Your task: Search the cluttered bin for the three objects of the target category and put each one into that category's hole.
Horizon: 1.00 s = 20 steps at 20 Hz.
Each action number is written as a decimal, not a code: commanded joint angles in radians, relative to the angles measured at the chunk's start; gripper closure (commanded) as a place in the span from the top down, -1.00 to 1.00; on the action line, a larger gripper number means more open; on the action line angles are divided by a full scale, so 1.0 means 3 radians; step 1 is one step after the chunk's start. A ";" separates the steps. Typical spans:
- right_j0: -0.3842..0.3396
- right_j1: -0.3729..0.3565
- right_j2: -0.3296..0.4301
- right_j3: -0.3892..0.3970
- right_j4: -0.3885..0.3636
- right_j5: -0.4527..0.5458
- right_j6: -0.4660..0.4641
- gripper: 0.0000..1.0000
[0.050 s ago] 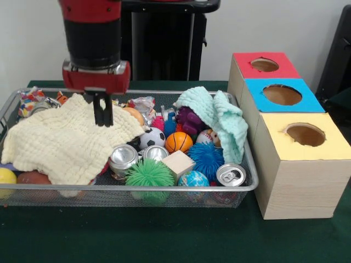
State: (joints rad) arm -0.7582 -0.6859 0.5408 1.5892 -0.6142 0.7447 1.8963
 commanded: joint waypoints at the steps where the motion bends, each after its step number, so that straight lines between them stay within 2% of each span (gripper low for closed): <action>1: 0.0177 -0.0463 -0.0263 0.0442 0.0221 0.0378 0.0230 -1.00; 4: 0.0238 -0.0523 -0.0319 0.0486 0.0298 0.0376 0.0240 -1.00; 7: 0.0221 -0.0320 -0.0314 0.0422 0.0275 0.0190 0.0169 -1.00; 10: 0.0144 -0.0163 -0.0218 0.0312 0.0326 0.0168 -0.0072 -1.00; 11: 0.0082 -0.0113 -0.0173 0.0289 0.0331 0.0116 -0.0186 1.00; 20: -0.0268 0.0236 0.0168 0.0027 0.0244 0.0037 -0.0833 1.00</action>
State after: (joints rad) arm -0.7673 -0.7284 0.5201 1.6351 -0.5247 0.7446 1.8963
